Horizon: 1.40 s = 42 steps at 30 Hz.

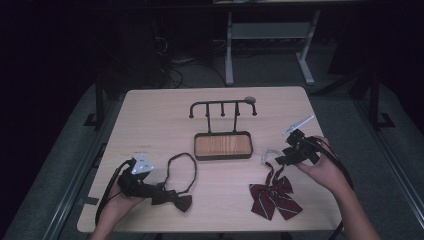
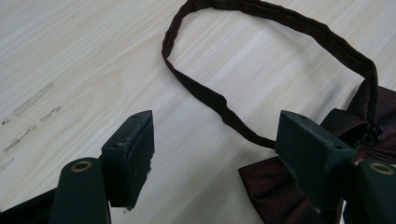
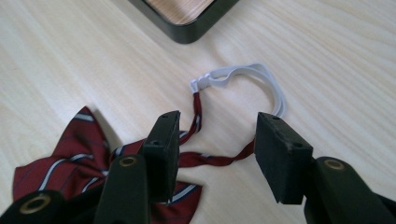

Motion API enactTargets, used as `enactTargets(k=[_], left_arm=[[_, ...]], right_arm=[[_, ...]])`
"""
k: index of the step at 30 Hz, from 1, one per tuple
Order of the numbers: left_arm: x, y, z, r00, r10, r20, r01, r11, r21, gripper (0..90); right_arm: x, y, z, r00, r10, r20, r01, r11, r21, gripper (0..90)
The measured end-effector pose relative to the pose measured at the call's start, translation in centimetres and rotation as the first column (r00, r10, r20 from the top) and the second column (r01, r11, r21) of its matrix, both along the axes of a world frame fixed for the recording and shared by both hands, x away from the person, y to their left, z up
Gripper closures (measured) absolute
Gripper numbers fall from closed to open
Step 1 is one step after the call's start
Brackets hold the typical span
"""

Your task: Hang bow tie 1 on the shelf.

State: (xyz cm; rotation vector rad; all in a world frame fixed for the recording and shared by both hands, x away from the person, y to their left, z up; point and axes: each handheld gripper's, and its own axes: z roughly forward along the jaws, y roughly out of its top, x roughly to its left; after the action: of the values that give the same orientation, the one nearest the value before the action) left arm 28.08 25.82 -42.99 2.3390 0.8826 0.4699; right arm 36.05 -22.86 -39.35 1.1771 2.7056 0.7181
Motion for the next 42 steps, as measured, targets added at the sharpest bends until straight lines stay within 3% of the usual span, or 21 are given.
enactTargets(k=[12, 26, 42], left_arm=[[0.0, -0.1, -0.1, 1.0, -0.004, -0.005, 0.004, 1.0, -0.001, 28.6], [0.0, 0.0, -0.1, 1.0, -0.003, -0.007, 0.003, 1.0, -0.003, 28.6], [-0.1, -0.1, 0.2, 1.0, -0.004, 0.009, 0.004, 1.0, -0.007, 28.5]], right_arm=[[2.6, 0.0, -1.5, 0.9965, -0.052, -0.066, 0.049, 0.998, -0.047, 51.8], [4.1, -0.1, -3.4, 0.9851, -0.103, -0.138, 0.088, 0.99, -0.109, 55.3], [4.5, 0.7, -4.4, 0.983, -0.117, -0.142, 0.088, 0.977, -0.194, 64.8]])
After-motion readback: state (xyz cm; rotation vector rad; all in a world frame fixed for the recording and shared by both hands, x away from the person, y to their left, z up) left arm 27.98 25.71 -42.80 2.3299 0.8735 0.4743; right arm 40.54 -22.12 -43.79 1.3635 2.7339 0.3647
